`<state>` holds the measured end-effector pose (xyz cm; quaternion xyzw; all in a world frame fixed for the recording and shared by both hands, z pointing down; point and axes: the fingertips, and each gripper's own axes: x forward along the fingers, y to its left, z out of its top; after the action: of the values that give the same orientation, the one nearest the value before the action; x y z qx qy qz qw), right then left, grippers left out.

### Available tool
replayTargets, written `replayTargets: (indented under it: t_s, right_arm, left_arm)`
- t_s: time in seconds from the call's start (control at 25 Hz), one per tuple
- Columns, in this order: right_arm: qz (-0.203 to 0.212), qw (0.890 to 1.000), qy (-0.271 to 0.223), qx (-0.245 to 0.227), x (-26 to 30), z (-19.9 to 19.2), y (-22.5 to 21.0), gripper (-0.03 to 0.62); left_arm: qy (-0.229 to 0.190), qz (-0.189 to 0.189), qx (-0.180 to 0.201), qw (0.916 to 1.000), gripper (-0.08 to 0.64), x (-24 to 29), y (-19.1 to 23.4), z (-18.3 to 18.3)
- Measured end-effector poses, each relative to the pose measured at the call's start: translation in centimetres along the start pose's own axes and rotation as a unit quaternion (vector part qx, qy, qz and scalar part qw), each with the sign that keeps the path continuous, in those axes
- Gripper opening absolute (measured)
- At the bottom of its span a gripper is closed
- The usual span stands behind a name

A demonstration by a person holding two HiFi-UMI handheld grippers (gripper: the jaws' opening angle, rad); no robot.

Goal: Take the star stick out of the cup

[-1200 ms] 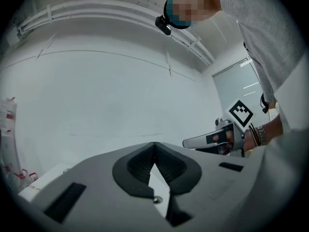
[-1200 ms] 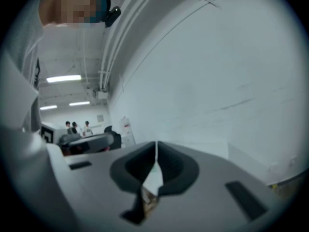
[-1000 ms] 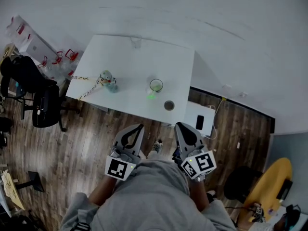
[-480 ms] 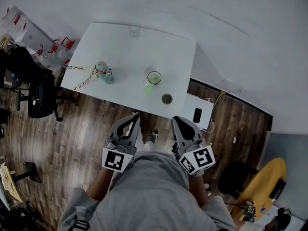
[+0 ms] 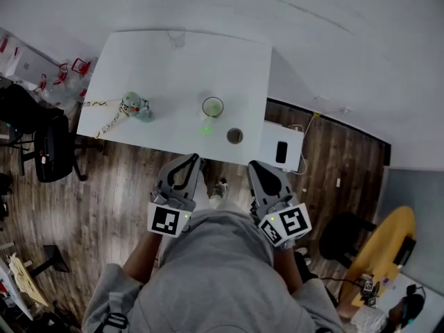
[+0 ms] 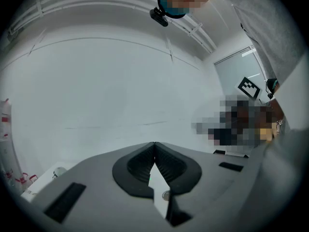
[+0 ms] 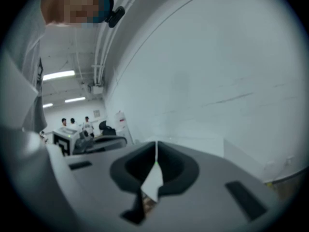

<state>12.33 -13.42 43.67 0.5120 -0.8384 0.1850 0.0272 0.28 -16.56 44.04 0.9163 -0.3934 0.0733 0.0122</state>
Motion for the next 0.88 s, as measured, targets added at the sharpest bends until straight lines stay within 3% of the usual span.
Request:
replayTargets:
  t_s: [0.16, 0.32, 0.88]
  right_arm:
    - [-0.013, 1.0, 0.009, 0.005, 1.0, -0.1, -0.6, 0.037]
    - [-0.025, 1.0, 0.012, 0.012, 2.2, -0.1, -1.0, 0.037]
    - [-0.067, 0.997, 0.021, 0.039, 4.5, -0.4, -2.5, 0.036]
  left_arm:
    - [0.008, -0.016, 0.004, 0.9998, 0.035, 1.4, 0.6, -0.5]
    - [0.01, -0.044, 0.044, 0.998, 0.035, 2.9, 1.0, -0.9]
    - [0.061, -0.105, 0.098, 0.9878, 0.041, 6.7, 1.7, -3.9]
